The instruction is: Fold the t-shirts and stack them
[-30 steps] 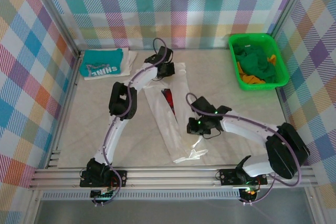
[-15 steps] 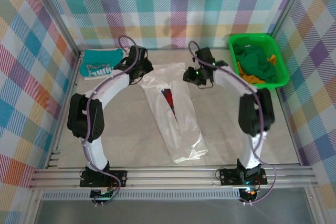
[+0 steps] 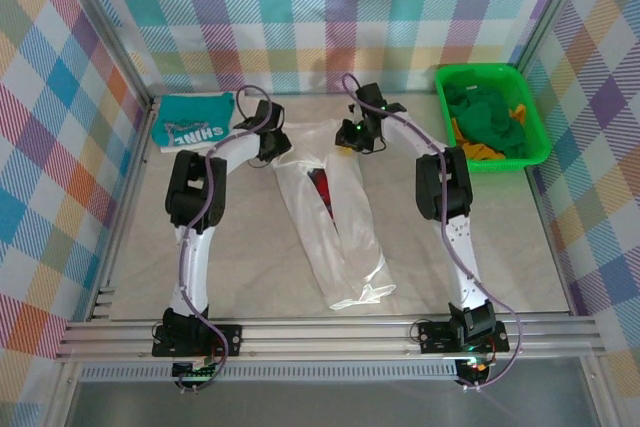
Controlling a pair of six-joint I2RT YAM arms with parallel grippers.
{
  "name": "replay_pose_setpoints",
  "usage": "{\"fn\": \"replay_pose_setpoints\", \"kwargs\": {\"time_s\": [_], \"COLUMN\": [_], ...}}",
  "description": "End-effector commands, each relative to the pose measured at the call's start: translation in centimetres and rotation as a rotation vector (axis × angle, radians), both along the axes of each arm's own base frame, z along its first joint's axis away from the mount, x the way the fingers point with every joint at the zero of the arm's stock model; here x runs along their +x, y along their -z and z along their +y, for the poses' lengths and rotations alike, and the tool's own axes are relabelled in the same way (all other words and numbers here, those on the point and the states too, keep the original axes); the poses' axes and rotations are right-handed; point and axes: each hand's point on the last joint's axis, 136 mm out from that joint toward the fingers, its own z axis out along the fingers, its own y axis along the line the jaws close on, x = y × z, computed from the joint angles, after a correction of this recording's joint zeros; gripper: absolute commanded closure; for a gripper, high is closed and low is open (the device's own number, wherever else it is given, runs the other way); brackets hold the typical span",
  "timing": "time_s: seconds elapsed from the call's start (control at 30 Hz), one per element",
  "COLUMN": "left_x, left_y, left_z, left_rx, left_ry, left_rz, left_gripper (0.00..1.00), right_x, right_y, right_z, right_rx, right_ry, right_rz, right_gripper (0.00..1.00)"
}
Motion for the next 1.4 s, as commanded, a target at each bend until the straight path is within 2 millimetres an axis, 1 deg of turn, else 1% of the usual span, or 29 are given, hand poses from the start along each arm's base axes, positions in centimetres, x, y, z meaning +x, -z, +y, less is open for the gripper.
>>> {"fn": "replay_pose_setpoints", "kwargs": {"time_s": [0.0,0.1,0.2,0.27,0.33,0.37,0.4,0.47,0.5,0.57,0.6,0.67,0.7,0.73,0.77,0.83,0.87,0.9,0.97,1.0,1.03,1.13,1.2,1.23,1.3,1.37], "left_x": [0.9,2.7,4.5,6.1,7.9,8.5,9.2,9.4,9.1,8.2,7.7,6.5,5.8,4.4,3.2,-0.9,-2.9,-4.9,-9.5,-12.0,-14.4,-20.0,-22.9,-24.2,-26.5,-28.0], "left_y": [1.9,3.2,3.3,2.8,1.7,1.1,-0.2,-2.4,-3.7,-6.9,-8.8,-12.7,-14.9,-17.0,-18.8,-20.1,-19.9,-20.1,-18.5,-17.2,-15.4,-11.2,-8.9,-7.7,-5.6,-4.6], "left_z": [-1.2,-3.5,-5.9,-7.2,-7.7,-7.8,-7.9,-7.5,-7.0,-5.7,-4.9,-3.0,-1.9,-0.7,0.0,1.1,1.4,1.4,1.1,1.1,1.1,0.4,-0.2,-0.3,0.4,0.9], "left_rx": [-0.028,-0.100,-0.137,-0.159,-0.178,-0.193,-0.213,-0.221,-0.197,-0.127,-0.097,-0.066,-0.069,-0.077,-0.086,-0.080,-0.079,-0.090,-0.084,-0.069,-0.051,-0.035,-0.043,-0.046,-0.032,-0.051], "left_ry": [0.052,0.124,0.203,0.245,0.259,0.262,0.268,0.267,0.267,0.253,0.238,0.181,0.147,0.115,0.095,0.084,0.082,0.089,0.126,0.148,0.171,0.272,0.321,0.336,0.310,0.278], "left_rz": [0.061,0.069,0.049,0.004,-0.058,-0.081,-0.113,-0.140,-0.138,-0.151,-0.172,-0.239,-0.292,-0.333,-0.367,-0.376,-0.359,-0.374,-0.345,-0.321,-0.286,-0.175,-0.110,-0.069,0.025,0.079], "left_gripper": [0.70,0.76,0.78,0.78,0.75,0.73,0.70,0.65,0.64,0.62,0.60,0.53,0.51,0.49,0.49,0.48,0.48,0.48,0.49,0.50,0.51,0.56,0.63,0.64,0.65,0.59], "right_x": [0.2,0.6,1.4,2.0,2.7,3.0,3.2,3.3,3.2,3.0,2.6,1.6,0.8,-0.3,-1.5,-5.3,-7.2,-9.8,-14.8,-17.5,-20.2,-27.4,-30.5,-31.6,-33.0,-33.9], "right_y": [0.9,2.0,2.1,2.4,2.6,2.4,2.0,0.3,-0.7,-3.0,-4.4,-6.3,-7.2,-8.0,-8.5,-9.2,-9.3,-9.2,-8.7,-7.9,-7.2,-5.2,-4.3,-3.7,-2.7,-1.9], "right_z": [0.3,-1.5,-3.2,-3.9,-4.1,-3.9,-3.7,-3.4,-3.4,-4.0,-4.0,-4.2,-4.2,-4.2,-4.3,-4.0,-3.8,-3.5,-2.9,-2.9,-2.8,-2.3,-1.6,-1.2,-0.5,0.1], "right_rx": [0.035,0.046,0.061,0.048,0.060,0.076,0.088,0.092,0.089,0.077,0.076,0.083,0.084,0.082,0.081,0.076,0.069,0.071,0.101,0.098,0.094,0.090,0.096,0.095,0.093,0.094], "right_ry": [0.038,0.141,0.217,0.237,0.238,0.228,0.216,0.187,0.177,0.175,0.169,0.152,0.140,0.127,0.116,0.075,0.060,0.034,-0.018,-0.034,-0.057,-0.115,-0.140,-0.150,-0.163,-0.170], "right_rz": [0.036,0.077,0.064,0.059,0.074,0.074,0.067,0.037,0.018,-0.024,-0.045,-0.066,-0.073,-0.074,-0.070,-0.063,-0.064,-0.055,-0.017,0.013,0.044,0.178,0.250,0.281,0.323,0.353], "right_gripper": [0.80,0.81,0.81,0.81,0.80,0.80,0.80,0.78,0.76,0.74,0.72,0.69,0.68,0.67,0.67,0.65,0.64,0.63,0.62,0.61,0.61,0.57,0.55,0.55,0.54,0.53]}}
